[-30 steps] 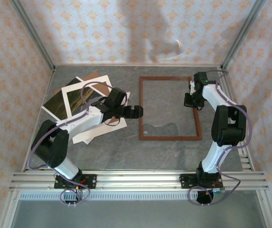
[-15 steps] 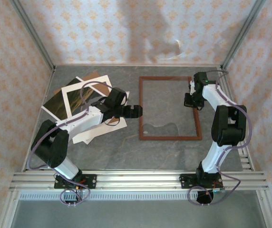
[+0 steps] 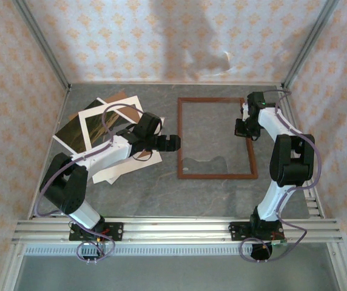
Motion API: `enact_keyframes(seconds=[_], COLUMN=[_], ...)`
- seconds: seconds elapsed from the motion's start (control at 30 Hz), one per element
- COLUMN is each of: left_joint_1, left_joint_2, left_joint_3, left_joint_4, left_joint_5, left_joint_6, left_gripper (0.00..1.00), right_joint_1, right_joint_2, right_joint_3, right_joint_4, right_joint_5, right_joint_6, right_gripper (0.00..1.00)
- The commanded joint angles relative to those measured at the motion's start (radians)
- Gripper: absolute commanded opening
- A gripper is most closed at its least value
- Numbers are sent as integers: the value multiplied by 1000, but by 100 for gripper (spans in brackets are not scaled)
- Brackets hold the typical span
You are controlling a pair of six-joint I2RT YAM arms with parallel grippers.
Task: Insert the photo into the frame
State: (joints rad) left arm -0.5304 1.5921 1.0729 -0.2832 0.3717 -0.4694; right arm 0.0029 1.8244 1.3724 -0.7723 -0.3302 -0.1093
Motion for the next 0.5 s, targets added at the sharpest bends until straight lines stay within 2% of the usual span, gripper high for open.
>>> enact_keyframes(seconds=[0.0, 0.47], left_joint_1=[-13, -11], left_joint_2=[-38, -44], left_joint_3=[22, 17], left_joint_4=[-30, -39], left_joint_5=[-46, -55], left_joint_6=[18, 17], left_gripper=[98, 99], right_joint_1=[-10, -10], right_joint_2=[-3, -2], right_joint_3=[6, 7], right_joint_4=[-13, -16], right_joint_5=[13, 13], right_joint_6=[-3, -3], right_gripper=[0, 0])
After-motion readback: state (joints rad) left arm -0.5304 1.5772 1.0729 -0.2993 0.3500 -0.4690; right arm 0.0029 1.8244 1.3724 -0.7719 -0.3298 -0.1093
